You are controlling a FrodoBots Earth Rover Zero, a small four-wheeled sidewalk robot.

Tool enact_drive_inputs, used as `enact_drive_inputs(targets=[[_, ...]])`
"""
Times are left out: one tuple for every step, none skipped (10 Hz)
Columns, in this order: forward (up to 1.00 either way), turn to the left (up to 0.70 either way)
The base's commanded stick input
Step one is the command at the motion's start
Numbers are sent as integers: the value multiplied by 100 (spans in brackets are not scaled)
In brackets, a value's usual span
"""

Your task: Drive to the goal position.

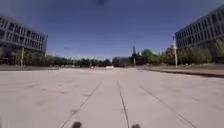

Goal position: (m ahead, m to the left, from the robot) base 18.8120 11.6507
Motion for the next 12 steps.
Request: enact_drive_inputs(targets=[[85, 1], [85, 1], [85, 1], [85, 1], [85, 1], [85, 1], [85, 1], [85, 1], [85, 1], [85, 1], [85, 1], [85, 1]])
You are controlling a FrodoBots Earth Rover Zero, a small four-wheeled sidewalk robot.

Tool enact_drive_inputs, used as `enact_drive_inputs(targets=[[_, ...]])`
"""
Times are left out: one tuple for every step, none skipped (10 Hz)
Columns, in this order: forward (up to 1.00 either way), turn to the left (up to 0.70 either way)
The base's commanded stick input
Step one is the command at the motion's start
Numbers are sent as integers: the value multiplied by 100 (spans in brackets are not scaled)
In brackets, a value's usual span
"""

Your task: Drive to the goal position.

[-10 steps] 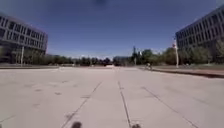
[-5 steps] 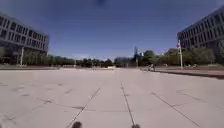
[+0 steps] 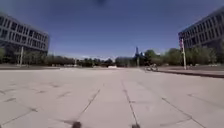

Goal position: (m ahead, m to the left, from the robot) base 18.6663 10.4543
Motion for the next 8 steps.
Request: enact_drive_inputs(targets=[[85, 1], [85, 1], [85, 1], [85, 1], [85, 1], [85, 1], [85, 1], [85, 1]])
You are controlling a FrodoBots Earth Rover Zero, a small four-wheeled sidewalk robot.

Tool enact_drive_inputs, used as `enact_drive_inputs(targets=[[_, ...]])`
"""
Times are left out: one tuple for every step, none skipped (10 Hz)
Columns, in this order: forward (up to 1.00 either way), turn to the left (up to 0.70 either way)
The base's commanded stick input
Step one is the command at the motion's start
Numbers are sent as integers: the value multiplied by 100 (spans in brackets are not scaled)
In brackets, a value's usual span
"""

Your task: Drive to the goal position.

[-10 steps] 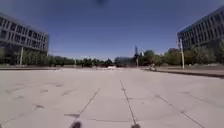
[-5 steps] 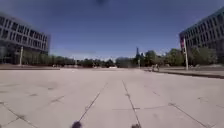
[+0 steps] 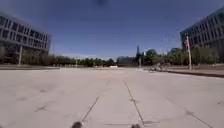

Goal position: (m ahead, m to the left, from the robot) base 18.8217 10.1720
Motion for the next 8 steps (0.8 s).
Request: enact_drive_inputs(targets=[[85, 1], [85, 1], [85, 1], [85, 1], [85, 1], [85, 1], [85, 1], [85, 1]])
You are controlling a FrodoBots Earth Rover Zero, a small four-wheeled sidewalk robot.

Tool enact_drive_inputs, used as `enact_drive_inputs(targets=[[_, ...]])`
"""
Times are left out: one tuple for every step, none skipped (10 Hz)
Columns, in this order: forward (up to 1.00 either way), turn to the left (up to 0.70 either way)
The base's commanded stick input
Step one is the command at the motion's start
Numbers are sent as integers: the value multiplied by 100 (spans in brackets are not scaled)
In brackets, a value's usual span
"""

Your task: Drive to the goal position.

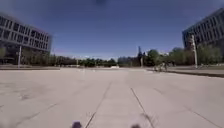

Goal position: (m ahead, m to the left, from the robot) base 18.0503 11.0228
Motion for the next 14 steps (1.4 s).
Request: enact_drive_inputs(targets=[[85, 1], [85, 1], [85, 1], [85, 1], [85, 1], [85, 1], [85, 1], [85, 1], [85, 1], [85, 1], [85, 1], [85, 1], [85, 1], [85, 1]])
